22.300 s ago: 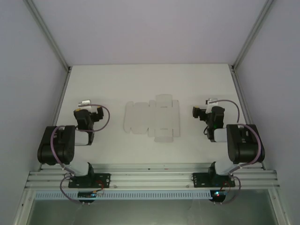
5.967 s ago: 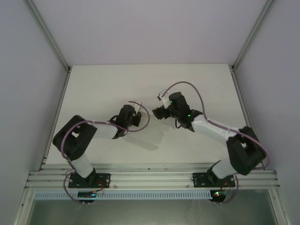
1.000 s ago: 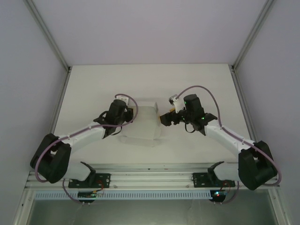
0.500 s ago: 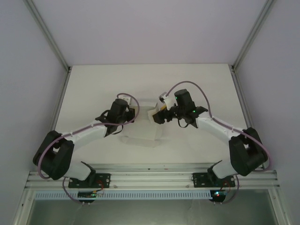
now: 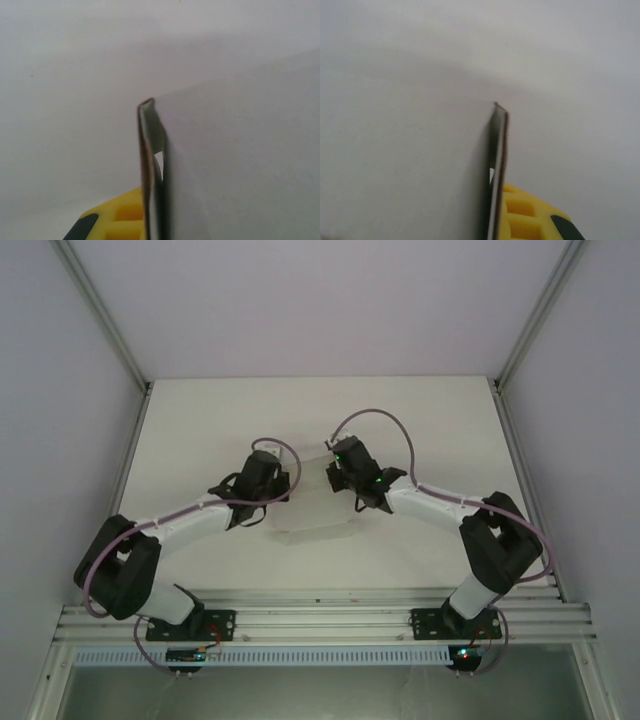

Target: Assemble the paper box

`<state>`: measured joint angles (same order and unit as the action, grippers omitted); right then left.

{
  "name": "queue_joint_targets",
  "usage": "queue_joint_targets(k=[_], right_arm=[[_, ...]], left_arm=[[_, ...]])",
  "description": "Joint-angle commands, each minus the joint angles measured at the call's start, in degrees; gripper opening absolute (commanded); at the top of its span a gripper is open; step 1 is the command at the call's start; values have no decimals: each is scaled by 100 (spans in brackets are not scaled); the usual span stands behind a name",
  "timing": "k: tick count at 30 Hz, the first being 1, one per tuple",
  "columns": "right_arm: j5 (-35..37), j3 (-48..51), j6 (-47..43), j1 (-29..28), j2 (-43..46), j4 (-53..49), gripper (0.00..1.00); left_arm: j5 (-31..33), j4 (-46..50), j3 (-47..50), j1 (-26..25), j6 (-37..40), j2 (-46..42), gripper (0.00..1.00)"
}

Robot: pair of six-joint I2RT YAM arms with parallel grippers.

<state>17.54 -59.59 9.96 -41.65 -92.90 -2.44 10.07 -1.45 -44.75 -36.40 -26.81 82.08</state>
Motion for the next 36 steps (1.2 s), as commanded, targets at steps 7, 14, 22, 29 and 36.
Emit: queue_joint_targets(k=[7, 14, 22, 29, 36], right_arm=[[4357, -821, 2570, 336, -934, -3197, 0], [4919, -982, 3109, 386, -1093, -3616, 0], [3158, -4, 1704, 404, -538, -1183, 20], [-2668, 1487, 701, 706, 721, 2236, 71], [-4554, 1530, 1481, 1175, 1152, 2195, 100]], left_arm=[[1719, 1566, -595, 50, -1283, 115, 0], [1594, 1748, -740, 69, -1493, 191, 0], [1070, 1346, -755, 65, -1212, 277, 0], [586, 1115, -956, 98, -877, 479, 0], [-53, 1100, -1236, 239, 281, 552, 0]])
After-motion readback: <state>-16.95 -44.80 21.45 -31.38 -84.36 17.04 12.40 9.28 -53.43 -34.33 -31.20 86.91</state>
